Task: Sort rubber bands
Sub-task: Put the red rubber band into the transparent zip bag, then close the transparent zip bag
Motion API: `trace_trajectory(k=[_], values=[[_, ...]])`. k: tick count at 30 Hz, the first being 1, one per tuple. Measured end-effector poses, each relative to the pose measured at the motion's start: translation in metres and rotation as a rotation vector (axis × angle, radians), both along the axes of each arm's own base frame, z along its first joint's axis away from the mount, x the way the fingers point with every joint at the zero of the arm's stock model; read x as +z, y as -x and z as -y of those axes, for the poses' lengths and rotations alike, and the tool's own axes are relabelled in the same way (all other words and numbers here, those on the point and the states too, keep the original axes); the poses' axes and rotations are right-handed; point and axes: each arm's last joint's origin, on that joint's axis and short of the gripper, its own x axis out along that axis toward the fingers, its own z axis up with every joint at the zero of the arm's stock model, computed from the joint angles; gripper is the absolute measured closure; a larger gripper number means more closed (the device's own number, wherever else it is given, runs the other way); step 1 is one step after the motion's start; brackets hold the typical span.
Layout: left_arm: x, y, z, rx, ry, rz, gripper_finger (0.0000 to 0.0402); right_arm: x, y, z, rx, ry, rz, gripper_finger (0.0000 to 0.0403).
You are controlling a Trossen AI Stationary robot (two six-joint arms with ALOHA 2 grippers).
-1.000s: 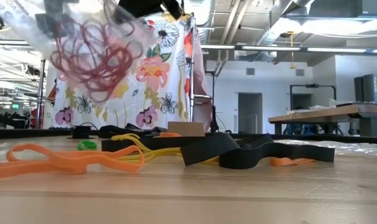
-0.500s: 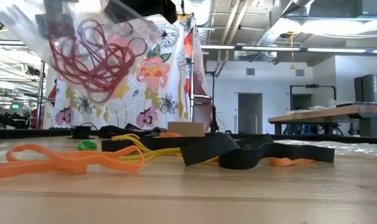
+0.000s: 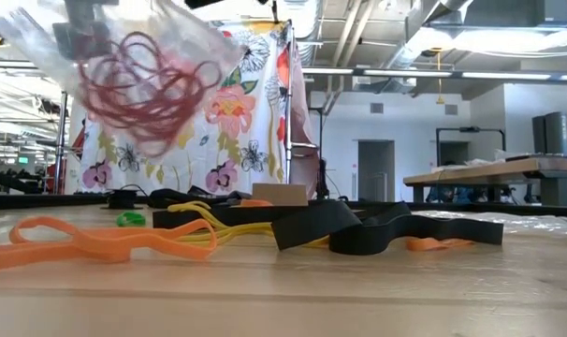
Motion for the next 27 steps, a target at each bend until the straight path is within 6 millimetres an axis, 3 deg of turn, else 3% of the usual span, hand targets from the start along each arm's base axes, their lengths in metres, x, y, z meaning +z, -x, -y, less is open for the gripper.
trace_trajectory(k=[6, 10, 15, 20, 24, 27], values=[[-0.001, 0.000, 0.000, -0.005, -0.007, -0.011, 0.0402, 0.025, 0.008, -0.002, 0.016, 0.039, 0.002, 0.0276], [-0.001, 0.000, 0.000, -0.012, -0.005, -0.011, 0.0402, 0.024, 0.026, -0.005, -0.066, 0.124, -0.100, 0.0276], [-0.001, 0.001, 0.001, -0.048, 0.009, -0.014, 0.0401, -0.008, 0.053, -0.013, -0.283, 0.235, -0.206, 0.0276], [-0.002, 0.001, 0.001, -0.052, 0.005, -0.028, 0.0402, -0.045, 0.092, -0.011, -0.386, 0.173, -0.185, 0.0276], [-0.002, 0.000, 0.000, -0.069, 0.013, -0.025, 0.0401, -0.072, 0.121, 0.008, -0.378, 0.012, -0.014, 0.0276], [0.001, 0.000, 0.001, -0.077, 0.027, 0.000, 0.0401, -0.086, 0.129, 0.019, -0.221, -0.128, 0.216, 0.0276]])
